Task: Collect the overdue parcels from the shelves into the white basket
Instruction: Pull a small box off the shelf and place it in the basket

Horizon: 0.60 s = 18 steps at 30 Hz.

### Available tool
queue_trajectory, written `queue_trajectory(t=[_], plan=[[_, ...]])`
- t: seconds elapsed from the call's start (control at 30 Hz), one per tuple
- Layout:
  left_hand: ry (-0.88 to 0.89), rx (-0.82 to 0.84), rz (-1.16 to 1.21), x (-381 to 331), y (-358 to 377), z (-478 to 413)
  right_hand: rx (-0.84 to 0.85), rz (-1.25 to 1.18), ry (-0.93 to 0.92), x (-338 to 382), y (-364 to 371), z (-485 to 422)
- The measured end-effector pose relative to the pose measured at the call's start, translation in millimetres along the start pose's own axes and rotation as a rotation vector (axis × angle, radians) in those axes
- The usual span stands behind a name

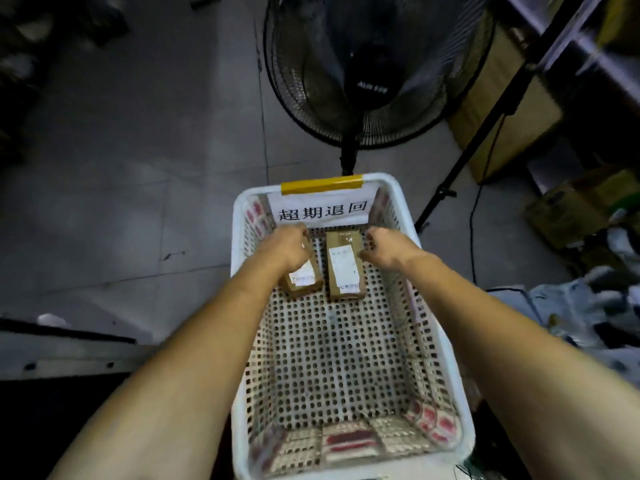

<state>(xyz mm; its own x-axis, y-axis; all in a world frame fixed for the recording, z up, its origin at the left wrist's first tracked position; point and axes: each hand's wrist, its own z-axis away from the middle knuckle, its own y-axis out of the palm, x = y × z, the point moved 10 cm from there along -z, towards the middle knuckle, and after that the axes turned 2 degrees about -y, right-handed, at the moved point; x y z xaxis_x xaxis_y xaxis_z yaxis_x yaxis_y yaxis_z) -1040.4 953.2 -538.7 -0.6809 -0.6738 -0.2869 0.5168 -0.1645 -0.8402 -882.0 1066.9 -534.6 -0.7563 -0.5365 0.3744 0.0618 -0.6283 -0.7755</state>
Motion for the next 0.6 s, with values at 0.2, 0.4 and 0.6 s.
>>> queue_trajectory(t=[0.2, 0.4, 0.6], plan=[[0.012, -0.046, -0.037, -23, -92, 77, -0.053, 0.045, -0.009, 46, -77, 90], [0.034, -0.05, -0.009, -41, -137, 158, -0.074, 0.117, -0.018, 75, -110, 172], [0.015, -0.1, -0.029, -47, -161, 220, -0.102, 0.169, -0.053, 97, -126, 223]])
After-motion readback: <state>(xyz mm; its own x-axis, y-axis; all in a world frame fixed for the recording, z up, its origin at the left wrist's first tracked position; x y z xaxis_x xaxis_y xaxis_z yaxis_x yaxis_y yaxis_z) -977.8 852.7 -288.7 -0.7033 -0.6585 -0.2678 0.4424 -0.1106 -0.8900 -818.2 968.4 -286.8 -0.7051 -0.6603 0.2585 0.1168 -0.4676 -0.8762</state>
